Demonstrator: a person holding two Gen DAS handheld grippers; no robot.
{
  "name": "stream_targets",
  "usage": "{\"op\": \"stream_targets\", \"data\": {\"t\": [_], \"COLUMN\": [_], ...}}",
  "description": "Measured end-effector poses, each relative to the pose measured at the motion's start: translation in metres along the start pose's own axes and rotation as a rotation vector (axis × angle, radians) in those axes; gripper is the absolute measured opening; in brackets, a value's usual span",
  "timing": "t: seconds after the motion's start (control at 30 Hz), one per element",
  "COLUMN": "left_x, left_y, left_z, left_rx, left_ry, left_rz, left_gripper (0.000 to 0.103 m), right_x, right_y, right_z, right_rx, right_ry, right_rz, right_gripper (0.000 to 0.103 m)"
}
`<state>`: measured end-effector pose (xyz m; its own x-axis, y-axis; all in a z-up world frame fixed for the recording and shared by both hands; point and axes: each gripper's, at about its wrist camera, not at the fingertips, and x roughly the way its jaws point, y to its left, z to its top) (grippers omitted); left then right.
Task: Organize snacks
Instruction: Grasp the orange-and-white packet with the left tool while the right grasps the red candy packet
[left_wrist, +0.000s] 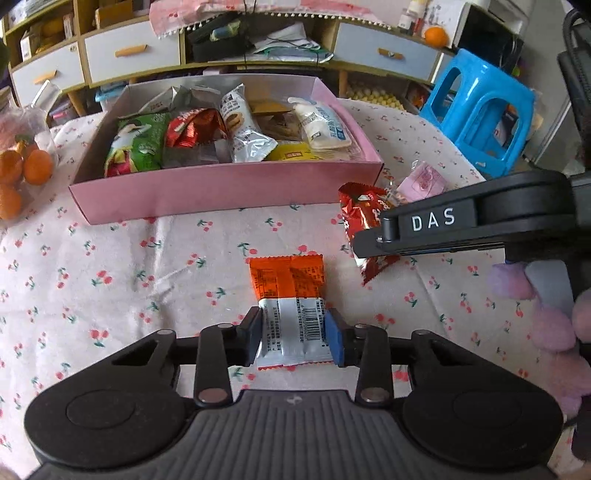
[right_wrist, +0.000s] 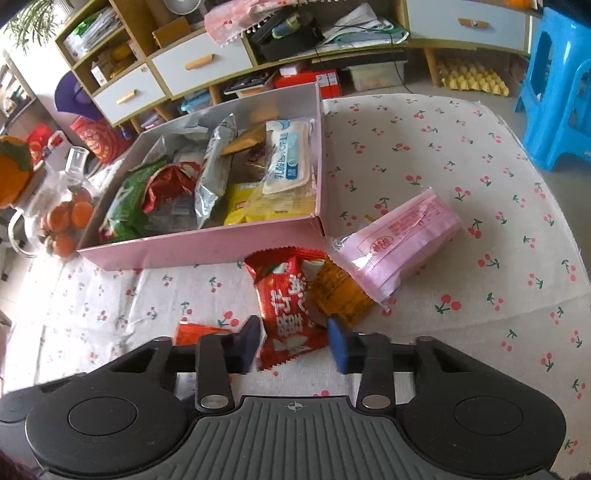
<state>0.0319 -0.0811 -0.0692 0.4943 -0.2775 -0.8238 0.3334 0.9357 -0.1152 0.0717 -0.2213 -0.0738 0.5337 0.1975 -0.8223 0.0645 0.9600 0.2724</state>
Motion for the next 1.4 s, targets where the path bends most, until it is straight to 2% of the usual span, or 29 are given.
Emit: {"op": "stream_targets", "data": {"t": [0.07, 0.1, 0.17, 0.37, 0.5, 0.63, 0.67, 0.77, 0.8, 0.87, 0.97, 1.1, 1.27, 1.4], "left_x": [-0.003, -0.005, -0.009, -0.021, -0.024, -0.026, -0.026, -0.024, -0.023, -0.021, -0.018, -0.013, -0.012, -0.014], "left_y": [0.004, 0.006, 0.012, 0.030, 0.041, 0.057, 0.061, 0.070, 0.072, 0.076, 0.081, 0.079, 0.075, 0.078], "left_z": [0.000, 0.000, 0.002, 0.001, 0.002, 0.001, 0.001, 0.000, -0.001, -0.003, -0.005, -0.009, -0.011, -0.013], "left_rx": [0.016, 0.024, 0.038, 0.064, 0.073, 0.061, 0.053, 0.034, 0.022, -0.003, -0.029, -0.018, 0.031, 0.018], "left_ry": [-0.004, -0.009, -0.020, -0.036, -0.030, -0.028, -0.031, -0.032, -0.031, -0.027, -0.041, -0.063, -0.094, -0.110], "left_rz": [0.012, 0.018, 0.028, 0.054, 0.074, 0.094, 0.098, 0.100, 0.100, 0.087, 0.077, 0.075, 0.121, 0.121], "left_gripper": [0.033, 0.033, 0.033, 0.033, 0.033, 0.033, 0.033, 0.039, 0.041, 0.055, 0.061, 0.058, 0.043, 0.040], "right_x": [-0.002, -0.003, -0.006, -0.010, -0.013, -0.019, -0.020, -0.022, -0.022, -0.022, -0.016, -0.008, 0.001, 0.004], "right_y": [0.001, 0.002, 0.005, 0.018, 0.025, 0.034, 0.035, 0.038, 0.040, 0.045, 0.052, 0.059, 0.057, 0.055], "right_z": [0.000, 0.000, 0.001, -0.002, -0.007, -0.012, -0.012, -0.013, -0.014, -0.016, -0.019, -0.026, -0.030, -0.032], "right_rx": [-0.001, -0.006, -0.013, -0.021, -0.023, -0.043, -0.046, -0.055, -0.069, -0.118, -0.209, -0.309, -0.332, -0.333], "right_ry": [-0.011, -0.016, -0.017, 0.083, 0.135, 0.118, 0.109, 0.093, 0.082, 0.053, 0.020, -0.008, -0.001, 0.000], "right_rz": [0.001, 0.004, 0.015, 0.015, 0.056, 0.079, 0.081, 0.069, 0.061, 0.051, 0.027, 0.006, -0.004, -0.016], "right_gripper": [0.034, 0.029, 0.029, 0.028, 0.027, 0.030, 0.032, 0.059, 0.061, 0.061, 0.061, 0.061, 0.060, 0.050]}}
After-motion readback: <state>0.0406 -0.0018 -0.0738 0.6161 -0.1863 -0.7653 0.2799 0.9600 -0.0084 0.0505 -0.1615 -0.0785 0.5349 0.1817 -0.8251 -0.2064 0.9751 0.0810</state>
